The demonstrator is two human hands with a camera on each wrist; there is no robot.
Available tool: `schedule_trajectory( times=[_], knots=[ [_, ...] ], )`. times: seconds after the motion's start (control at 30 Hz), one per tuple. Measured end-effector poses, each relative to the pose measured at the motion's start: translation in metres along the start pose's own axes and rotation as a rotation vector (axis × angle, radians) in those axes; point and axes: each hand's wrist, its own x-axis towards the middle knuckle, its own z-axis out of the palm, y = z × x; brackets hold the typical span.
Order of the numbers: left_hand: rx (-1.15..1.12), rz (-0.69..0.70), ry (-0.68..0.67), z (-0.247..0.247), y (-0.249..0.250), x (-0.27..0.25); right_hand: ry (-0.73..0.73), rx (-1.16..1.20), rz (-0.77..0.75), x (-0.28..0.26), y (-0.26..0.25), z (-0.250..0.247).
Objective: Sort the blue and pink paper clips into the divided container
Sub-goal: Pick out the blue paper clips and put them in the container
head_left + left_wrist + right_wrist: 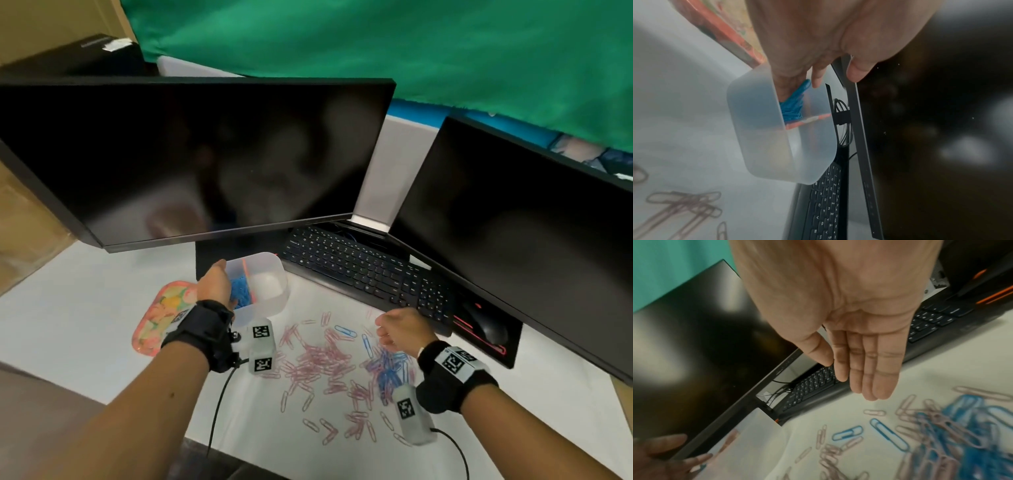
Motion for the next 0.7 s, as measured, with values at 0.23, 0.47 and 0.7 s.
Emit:
schedule_trajectory(
  times=[0.23,0.47,0.7],
  knots=[
    [0.487,0.694,0.03,0.022,-0.02,-0.051,0.104,-0.323,-0.124,0.004,0.017,0.001],
    [1.143,0.786,-0.461,0.077,-0.081,-0.072,0.108,-0.486,-0.188,0.009,0.028,0.034],
    [1.685,0.799,-0.604,0.11,-0.109,-0.056,0.14,-0.58,-0.234,0.013,0.033,0.044]
  ],
)
